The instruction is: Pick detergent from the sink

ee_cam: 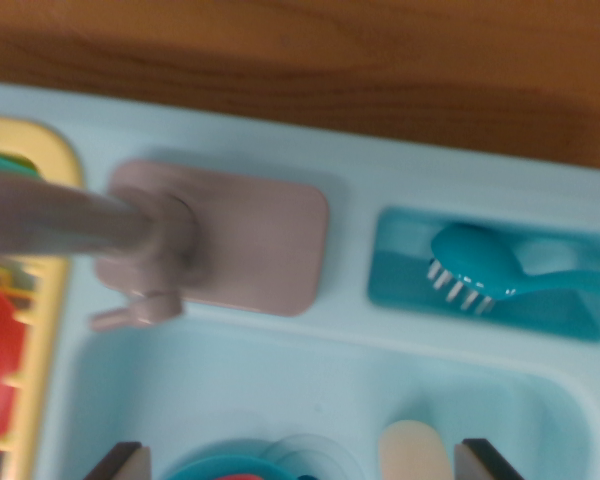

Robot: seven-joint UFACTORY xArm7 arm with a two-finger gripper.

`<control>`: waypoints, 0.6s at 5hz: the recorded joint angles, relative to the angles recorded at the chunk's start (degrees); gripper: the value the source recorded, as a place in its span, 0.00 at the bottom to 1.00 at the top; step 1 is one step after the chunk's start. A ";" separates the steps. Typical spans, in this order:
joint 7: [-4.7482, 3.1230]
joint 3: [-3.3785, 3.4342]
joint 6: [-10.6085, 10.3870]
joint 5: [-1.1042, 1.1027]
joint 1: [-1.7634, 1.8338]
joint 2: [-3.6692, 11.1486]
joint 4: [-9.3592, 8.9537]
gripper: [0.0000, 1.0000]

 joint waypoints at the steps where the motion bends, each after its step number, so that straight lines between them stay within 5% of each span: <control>1: 0.00 0.00 0.00 0.00 0.00 0.00 0.00 0.00; 2: -1.92 -0.38 -2.53 0.58 -0.50 0.73 -2.11 0.00; 3: -1.92 -0.38 -2.53 0.58 -0.50 0.73 -2.11 0.00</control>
